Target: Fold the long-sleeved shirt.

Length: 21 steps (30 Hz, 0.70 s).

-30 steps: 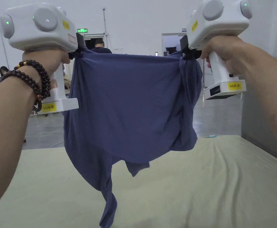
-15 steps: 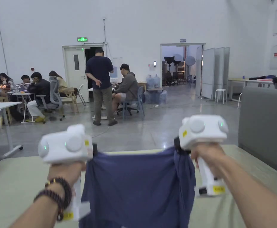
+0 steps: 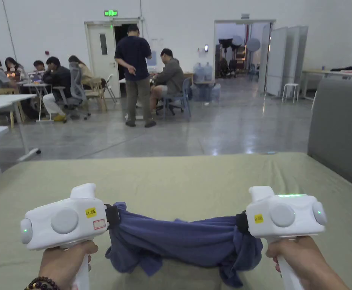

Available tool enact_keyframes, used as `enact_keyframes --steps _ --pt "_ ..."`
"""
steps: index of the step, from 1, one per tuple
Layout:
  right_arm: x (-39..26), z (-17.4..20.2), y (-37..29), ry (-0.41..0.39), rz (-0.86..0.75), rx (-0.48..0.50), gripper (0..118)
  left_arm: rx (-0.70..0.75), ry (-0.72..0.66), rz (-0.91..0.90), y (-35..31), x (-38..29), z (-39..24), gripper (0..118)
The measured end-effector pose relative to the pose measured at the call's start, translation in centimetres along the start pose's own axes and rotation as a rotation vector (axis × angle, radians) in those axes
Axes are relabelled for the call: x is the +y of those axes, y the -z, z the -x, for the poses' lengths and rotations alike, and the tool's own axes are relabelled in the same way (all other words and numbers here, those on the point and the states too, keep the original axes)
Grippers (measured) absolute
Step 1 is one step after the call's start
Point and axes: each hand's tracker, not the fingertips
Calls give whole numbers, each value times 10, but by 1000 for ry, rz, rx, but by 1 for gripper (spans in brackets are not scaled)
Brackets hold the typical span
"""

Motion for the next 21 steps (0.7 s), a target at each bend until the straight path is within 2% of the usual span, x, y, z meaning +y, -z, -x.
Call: enact_keyframes --steps 3,4,8,11,17,20,21 --pt "-77 11 -22 -10 48 5 4 30 90 61 -31 -66 6 0" --pt "-104 14 -27 -16 92 2 4 36 134 131 -39 -92 10 0" --pt "-200 23 -47 -50 225 -9 4 4 88 328 -69 -191 28 0" --pt "-252 30 -58 -81 328 -10 4 50 148 424 -85 -241 32 0" --pt "-291 38 -60 -121 390 -14 4 39 178 435 -104 -271 23 0" --pt "-283 35 -65 -104 371 -22 5 39 182 386 -108 -267 18 0" --pt "-279 34 -70 -77 343 -22 11 46 179 364 -111 -264 19 1"
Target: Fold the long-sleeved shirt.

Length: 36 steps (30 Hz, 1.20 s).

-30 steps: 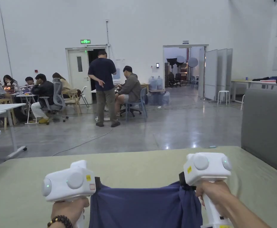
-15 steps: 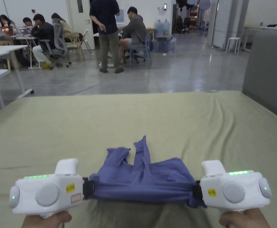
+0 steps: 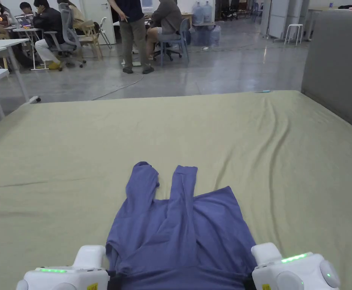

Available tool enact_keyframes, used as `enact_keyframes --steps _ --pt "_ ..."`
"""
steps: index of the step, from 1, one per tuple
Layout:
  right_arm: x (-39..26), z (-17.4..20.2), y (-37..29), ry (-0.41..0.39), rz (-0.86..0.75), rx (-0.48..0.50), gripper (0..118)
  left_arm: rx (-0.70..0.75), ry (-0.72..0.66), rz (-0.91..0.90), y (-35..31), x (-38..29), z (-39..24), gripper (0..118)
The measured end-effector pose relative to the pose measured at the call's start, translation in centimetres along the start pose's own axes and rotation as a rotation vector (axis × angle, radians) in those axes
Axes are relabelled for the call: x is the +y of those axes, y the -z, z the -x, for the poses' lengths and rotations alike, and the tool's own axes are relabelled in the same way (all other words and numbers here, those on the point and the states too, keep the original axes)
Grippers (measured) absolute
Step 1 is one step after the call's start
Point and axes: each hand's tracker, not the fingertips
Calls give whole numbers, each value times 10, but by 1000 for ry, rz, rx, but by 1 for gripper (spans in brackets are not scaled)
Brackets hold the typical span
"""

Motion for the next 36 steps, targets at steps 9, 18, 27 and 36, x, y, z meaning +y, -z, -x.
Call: enact_keyframes --steps 9,18,27,36 --pt "27 -18 -65 60 -168 -32 109 3 17 -117 -40 43 -5 116" --pt "51 -19 -14 71 -90 -69 0 35 7 -125 4 65 1 0" --pt "230 -5 58 7 -127 -22 0 32 -8 -121 40 111 19 0" --pt "383 30 217 23 51 -3 82 27 -80 -108 74 141 55 0"
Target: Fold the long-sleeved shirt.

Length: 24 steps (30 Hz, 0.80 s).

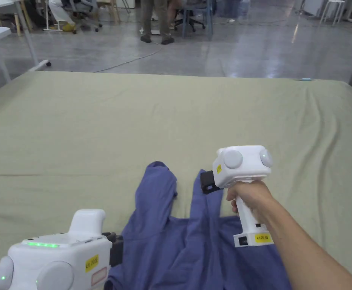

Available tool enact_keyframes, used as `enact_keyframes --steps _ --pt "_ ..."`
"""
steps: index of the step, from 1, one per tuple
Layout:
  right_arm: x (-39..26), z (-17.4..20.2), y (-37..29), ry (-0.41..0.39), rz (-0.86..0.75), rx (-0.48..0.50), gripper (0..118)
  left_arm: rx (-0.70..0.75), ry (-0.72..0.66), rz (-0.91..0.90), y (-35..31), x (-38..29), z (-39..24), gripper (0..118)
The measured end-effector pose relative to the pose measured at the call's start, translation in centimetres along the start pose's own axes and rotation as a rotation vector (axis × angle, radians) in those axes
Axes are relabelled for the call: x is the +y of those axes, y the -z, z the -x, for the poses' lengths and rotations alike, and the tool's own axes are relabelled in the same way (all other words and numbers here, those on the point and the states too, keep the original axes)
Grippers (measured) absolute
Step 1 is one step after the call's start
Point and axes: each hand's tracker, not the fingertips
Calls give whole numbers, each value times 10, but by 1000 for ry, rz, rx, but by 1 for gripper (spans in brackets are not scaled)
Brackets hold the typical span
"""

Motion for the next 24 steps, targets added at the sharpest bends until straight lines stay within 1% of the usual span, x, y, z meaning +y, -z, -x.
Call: enact_keyframes --steps 1,4,6,7,8,9,10,11,12,13,15,17,18,19,20,21,22,24 --pt "8 4 18 -2 27 -7 81 -3 -5 2 1 -1 2 0" --pt "18 11 54 -14 83 -55 61 1 -32 15 1 -5 9 0" --pt "15 16 66 -35 95 -71 50 11 -45 23 1 -9 14 0" --pt "16 19 64 -49 90 -71 36 13 -55 30 2 -11 16 0" --pt "18 21 58 -52 81 -29 0 15 -60 36 3 -14 18 0" --pt "19 22 54 -29 79 -30 0 12 -57 46 4 -14 20 0" --pt "14 26 37 -12 68 -69 0 14 -52 54 6 -13 20 0" --pt "8 28 23 -16 56 -31 0 30 -55 52 5 -13 20 0" --pt "1 29 9 -50 34 41 0 34 -57 49 5 -13 19 0" --pt "-11 31 -11 -77 -10 84 0 31 -57 46 4 -11 19 0" --pt "-41 27 -61 -106 -121 102 0 22 -57 23 2 -6 18 0" --pt "-87 28 -112 -131 -183 183 0 25 -42 6 0 -1 13 0" --pt "-106 24 -129 -160 -196 233 0 25 -41 0 0 0 11 0" --pt "-130 25 -146 -169 -197 287 0 26 -38 -9 0 1 9 0" --pt "-158 26 -160 -163 -160 320 0 23 -34 -15 1 2 7 0" --pt "-182 28 -168 -159 -158 340 0 22 -29 -16 2 2 6 0" --pt "-206 29 -172 -172 -136 360 0 34 -21 -12 3 1 3 0" --pt "-254 38 -173 -195 -58 349 0 46 -18 -2 2 -2 0 0"
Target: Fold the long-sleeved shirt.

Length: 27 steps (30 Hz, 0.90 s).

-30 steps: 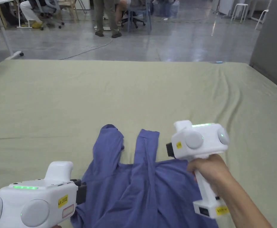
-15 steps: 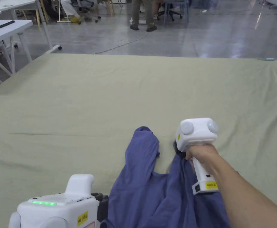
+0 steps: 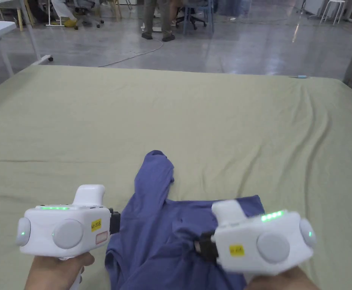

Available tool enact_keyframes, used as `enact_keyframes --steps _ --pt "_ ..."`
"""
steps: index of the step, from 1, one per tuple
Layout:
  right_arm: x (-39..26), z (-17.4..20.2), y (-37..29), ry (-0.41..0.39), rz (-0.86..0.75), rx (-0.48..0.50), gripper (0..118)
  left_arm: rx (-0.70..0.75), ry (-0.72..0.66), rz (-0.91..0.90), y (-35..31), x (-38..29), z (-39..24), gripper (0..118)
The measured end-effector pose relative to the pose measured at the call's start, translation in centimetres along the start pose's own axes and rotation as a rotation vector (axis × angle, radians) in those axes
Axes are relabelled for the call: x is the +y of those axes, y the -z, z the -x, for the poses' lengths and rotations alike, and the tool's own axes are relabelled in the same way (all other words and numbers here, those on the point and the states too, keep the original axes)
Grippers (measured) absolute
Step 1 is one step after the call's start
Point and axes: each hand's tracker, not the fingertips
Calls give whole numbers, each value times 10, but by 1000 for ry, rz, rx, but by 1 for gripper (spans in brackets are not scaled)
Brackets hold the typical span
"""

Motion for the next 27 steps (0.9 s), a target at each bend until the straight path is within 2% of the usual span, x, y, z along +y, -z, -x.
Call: enact_keyframes --steps 3,5,7,8,9,11,12,14,15,16,17,18,19,20,21,22,23,24,25,27 --pt "-50 13 26 -20 111 -9 0 -9 -21 3 -6 -7 -4 0" --pt "-67 16 45 -29 167 -55 0 -21 -36 9 -14 -12 -8 0" --pt "-69 15 48 -31 148 -86 0 -30 -35 8 -21 -15 -13 0" --pt "-66 15 40 -17 128 -81 9 -30 -30 4 -26 -16 -15 0" --pt "-64 14 31 -2 111 -66 31 -32 -23 2 -28 -16 -16 0" --pt "-58 13 3 41 35 -21 106 -36 -14 -5 -33 -16 -19 0" --pt "-56 11 -10 39 -16 -11 112 -36 -10 -6 -34 -16 -21 0" --pt "-51 -1 -42 69 -128 -24 110 -37 5 -7 -34 -16 -23 0" --pt "-49 -8 -51 96 -146 -67 104 -33 11 -8 -34 -16 -24 0" --pt "-46 -16 -61 119 -158 -135 83 -28 15 -7 -32 -15 -25 0" --pt "-44 -23 -69 124 -170 -209 17 -24 15 -5 -30 -15 -24 0" --pt "-43 -29 -73 113 -180 -273 0 -19 8 -3 -28 -14 -24 0" --pt "-41 -35 -76 74 -197 -367 0 -16 -4 -1 -24 -12 -23 0" --pt "-41 -43 -78 113 -202 -381 0 -13 -12 -1 -19 -10 -22 0" --pt "-41 -48 -81 107 -184 -348 0 -14 -17 4 -14 -7 -20 1" --pt "-45 -54 -83 127 -179 -316 0 -6 -22 24 -6 -3 -19 19" --pt "-48 -59 -86 167 -193 -287 0 12 -26 36 4 1 -17 68" --pt "-50 -61 -89 188 -205 -281 0 31 -23 42 15 5 -15 102" --pt "-51 -64 -91 190 -202 -283 0 48 -18 62 30 8 -12 116" --pt "-59 -66 -94 200 -201 -289 0 92 -8 114 56 13 -9 118"
